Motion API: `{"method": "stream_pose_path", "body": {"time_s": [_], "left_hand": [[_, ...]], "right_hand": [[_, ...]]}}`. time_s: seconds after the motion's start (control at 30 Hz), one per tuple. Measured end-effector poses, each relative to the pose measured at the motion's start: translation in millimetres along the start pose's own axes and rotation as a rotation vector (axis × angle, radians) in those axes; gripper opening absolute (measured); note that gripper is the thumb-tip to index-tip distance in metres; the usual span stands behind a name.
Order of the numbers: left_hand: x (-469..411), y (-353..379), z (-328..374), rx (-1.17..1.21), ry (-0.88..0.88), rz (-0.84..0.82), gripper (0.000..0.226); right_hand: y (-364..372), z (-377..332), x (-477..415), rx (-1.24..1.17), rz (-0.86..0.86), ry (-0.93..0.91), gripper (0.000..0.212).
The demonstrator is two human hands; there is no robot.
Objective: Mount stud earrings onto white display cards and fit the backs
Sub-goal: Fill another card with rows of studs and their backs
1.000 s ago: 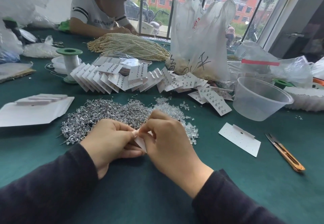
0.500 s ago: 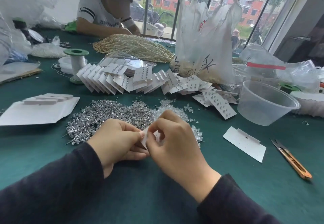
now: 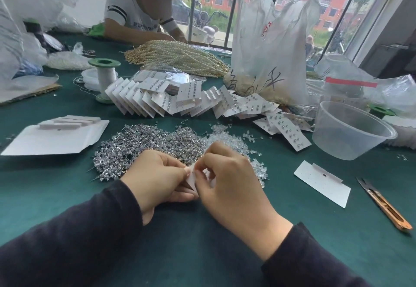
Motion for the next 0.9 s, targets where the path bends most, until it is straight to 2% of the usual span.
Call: {"method": "stream_pose_path", "body": {"time_s": [0.27, 0.37, 0.47, 0.5, 0.53, 0.6, 0.63, 0.67, 0.7, 0.8, 0.9], "left_hand": [[0.7, -1.6, 7.5, 0.013, 0.037, -0.018, 0.032], [2.8, -3.9, 19.7, 0.054, 0.079, -0.022, 0.039], [7.2, -2.3, 39.8, 0.061, 0.148, -0.137, 0.037], [4.1, -8.8, 47.4, -0.038, 0.239, -0.114, 0.035], [-2.2, -21.1, 57.8, -0.201, 0.381, -0.020, 0.029], [-10.9, -55.1, 85.4, -0.598, 0.679, 0.304, 0.010], [-13.6, -71.4, 94.2, -0.749, 0.734, 0.431, 0.009], [-20.1, -86.2, 95.1, -0.838, 0.696, 0.472, 0.011], [-28.2, -98.3, 89.9, -0.865, 0.584, 0.439, 0.009], [-39.6, -113.1, 61.3, -0.886, 0.272, 0.258, 0.025], [-35.5, -102.8, 52.5, -0.939, 0.252, 0.214, 0.028]], "right_hand": [[-6.7, -8.1, -0.3, 0.003, 0.108, -0.060, 0.012], [-18.5, -9.4, -2.3, -0.037, 0.232, -0.059, 0.010], [-32.9, -7.0, -0.8, -0.114, 0.369, -0.032, 0.006], [-34.8, -5.9, -0.3, -0.139, 0.385, -0.016, 0.006], [-35.8, -4.4, -0.1, -0.158, 0.390, 0.003, 0.005], [-38.0, 0.7, -0.9, -0.188, 0.393, 0.053, 0.005], [-39.6, 4.7, -1.6, -0.205, 0.395, 0.087, 0.006], [-41.1, 9.3, -2.2, -0.227, 0.397, 0.127, 0.008], [-42.2, 14.1, -2.7, -0.251, 0.399, 0.168, 0.011], [-41.5, 26.7, -4.0, -0.302, 0.392, 0.275, 0.015], [-39.3, 30.3, -4.7, -0.318, 0.378, 0.305, 0.014]]}}
Point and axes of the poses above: each hand's wrist, its own x-axis away from the middle knuckle, its own y-axis out of the palm, z = x × y, the point moved 9 cm from there along -x, towards the middle knuckle, and after that the axes turned 14 degrees about z, right-handed, at the moved point
